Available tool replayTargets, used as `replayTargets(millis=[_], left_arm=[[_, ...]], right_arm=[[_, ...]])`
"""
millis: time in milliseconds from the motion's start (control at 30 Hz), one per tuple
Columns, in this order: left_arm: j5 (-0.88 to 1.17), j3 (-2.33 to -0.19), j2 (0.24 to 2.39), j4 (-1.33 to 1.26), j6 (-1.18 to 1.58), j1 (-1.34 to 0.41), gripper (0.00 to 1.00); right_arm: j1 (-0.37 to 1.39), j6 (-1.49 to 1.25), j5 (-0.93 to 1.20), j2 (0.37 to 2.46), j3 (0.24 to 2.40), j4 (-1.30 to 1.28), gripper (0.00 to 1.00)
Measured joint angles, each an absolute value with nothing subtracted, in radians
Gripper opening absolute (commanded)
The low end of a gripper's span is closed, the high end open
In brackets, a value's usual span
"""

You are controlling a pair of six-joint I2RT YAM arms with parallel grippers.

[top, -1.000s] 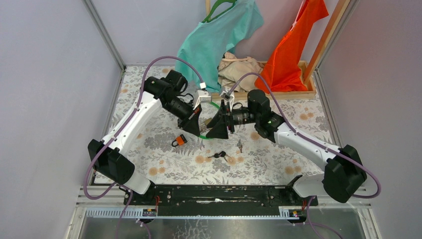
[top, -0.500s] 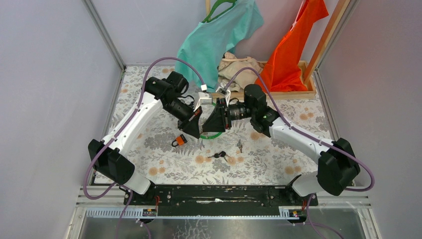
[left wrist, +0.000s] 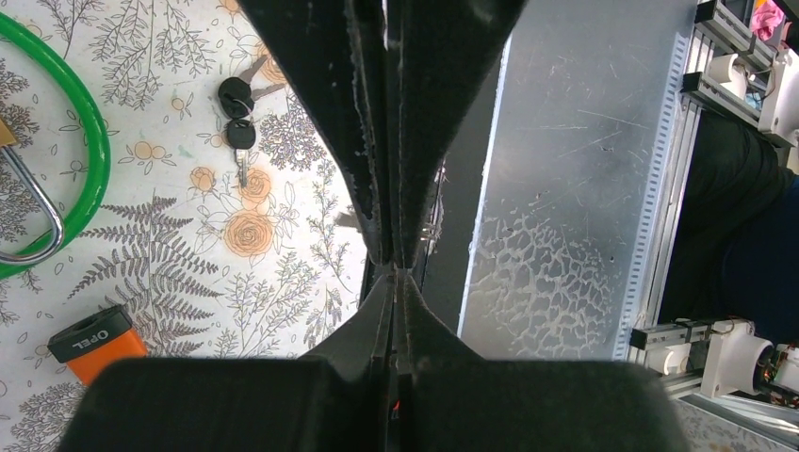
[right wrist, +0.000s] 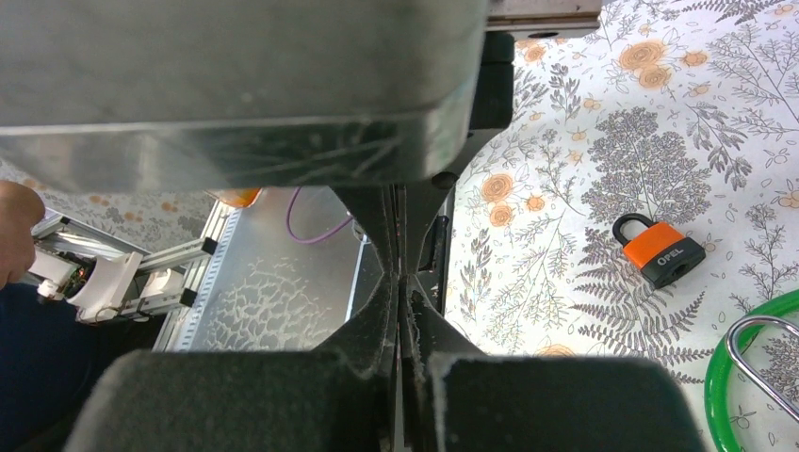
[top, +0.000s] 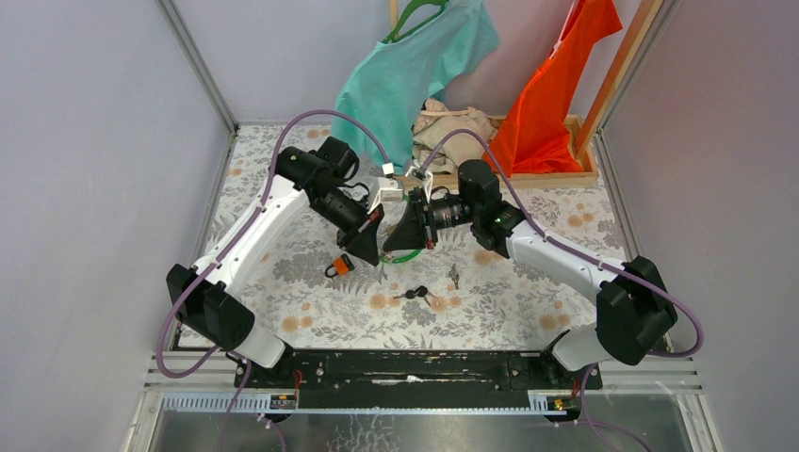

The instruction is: Unlock with the key

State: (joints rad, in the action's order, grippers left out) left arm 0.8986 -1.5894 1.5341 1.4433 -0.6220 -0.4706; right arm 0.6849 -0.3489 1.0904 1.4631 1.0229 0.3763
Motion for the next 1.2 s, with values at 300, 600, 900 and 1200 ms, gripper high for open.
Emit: replayTargets(millis=[300, 600, 900, 1200], left_arm=[[0.913, -1.600, 1.533, 1.442, -0.620, -0.474, 0.38], [0.948, -1.600, 1.460, 1.443, -0.645, -0.473, 0.69], [1.076, -1.585, 1.427, 1.445, -0.673, -0.474, 0.70], [1.157, -1.582, 1.426, 1.444, -0.713, -0.474, 0.66]], right_arm=[[0.685, -0.390, 1.011, 1.347, 0.882, 0.508, 0.00], [0.685, -0.507, 0.921, 1.197, 0.698, 0.775, 0.00], [0.686, -0.539, 0.871, 1.153, 0.675, 0.885, 0.00], [0.705, -0.571, 0.872, 1.153, 0.675, 0.934, 0.00]])
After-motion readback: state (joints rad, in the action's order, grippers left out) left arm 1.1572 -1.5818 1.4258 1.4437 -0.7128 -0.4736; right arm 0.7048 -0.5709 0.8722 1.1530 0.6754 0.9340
